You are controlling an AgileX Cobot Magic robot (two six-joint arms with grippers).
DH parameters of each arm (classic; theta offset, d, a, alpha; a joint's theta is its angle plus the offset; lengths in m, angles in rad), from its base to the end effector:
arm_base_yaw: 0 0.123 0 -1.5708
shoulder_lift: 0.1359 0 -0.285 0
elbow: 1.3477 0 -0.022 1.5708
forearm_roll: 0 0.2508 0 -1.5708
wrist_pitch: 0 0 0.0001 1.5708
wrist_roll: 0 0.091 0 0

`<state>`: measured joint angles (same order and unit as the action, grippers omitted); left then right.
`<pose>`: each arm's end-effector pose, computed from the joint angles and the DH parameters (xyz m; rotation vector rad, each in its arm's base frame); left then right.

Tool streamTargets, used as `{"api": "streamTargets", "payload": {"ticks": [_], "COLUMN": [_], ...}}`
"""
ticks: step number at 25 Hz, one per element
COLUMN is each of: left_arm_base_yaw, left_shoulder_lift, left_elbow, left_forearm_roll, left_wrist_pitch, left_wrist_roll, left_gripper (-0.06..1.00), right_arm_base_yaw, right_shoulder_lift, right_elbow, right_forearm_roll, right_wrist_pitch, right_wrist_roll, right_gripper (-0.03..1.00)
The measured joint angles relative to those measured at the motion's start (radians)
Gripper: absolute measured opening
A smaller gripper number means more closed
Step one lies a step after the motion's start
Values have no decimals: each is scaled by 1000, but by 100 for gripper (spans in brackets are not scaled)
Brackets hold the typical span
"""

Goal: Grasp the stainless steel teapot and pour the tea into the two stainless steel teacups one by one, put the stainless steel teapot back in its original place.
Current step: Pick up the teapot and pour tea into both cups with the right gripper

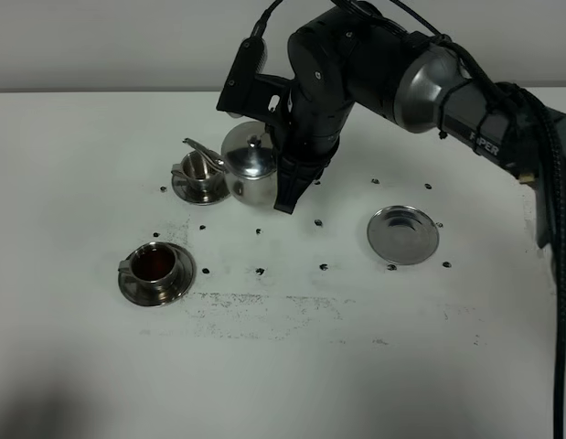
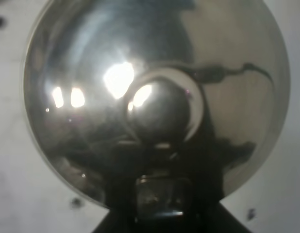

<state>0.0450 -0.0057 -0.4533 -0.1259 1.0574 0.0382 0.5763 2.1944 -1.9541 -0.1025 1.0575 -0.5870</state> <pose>-0.0003 -0.0100 0.2650 -0.0046 2.0768 -0.1010 0.4065 0.2545 0.2284 -1.5661 2.2956 -0.1396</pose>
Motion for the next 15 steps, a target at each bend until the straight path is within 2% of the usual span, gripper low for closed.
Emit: {"api": "streamTargets", "payload": {"ticks": [8,15], "left_arm_base_yaw": [0,0], "left_shoulder_lift": [0,0], "left_elbow": [0,0], "left_forearm_roll": [0,0], "left_wrist_pitch": [0,0], "left_wrist_roll": [0,0], "left_gripper": [54,54], "right_arm_base_yaw": [-39,-39], "right_shoulder_lift": [158,224], "right_elbow": [-218,-295], "right_forearm_roll": [-48,-92], "right_wrist_pitch": [12,24], "right_wrist_roll": [-120,-249], "right_gripper": [18,18]}}
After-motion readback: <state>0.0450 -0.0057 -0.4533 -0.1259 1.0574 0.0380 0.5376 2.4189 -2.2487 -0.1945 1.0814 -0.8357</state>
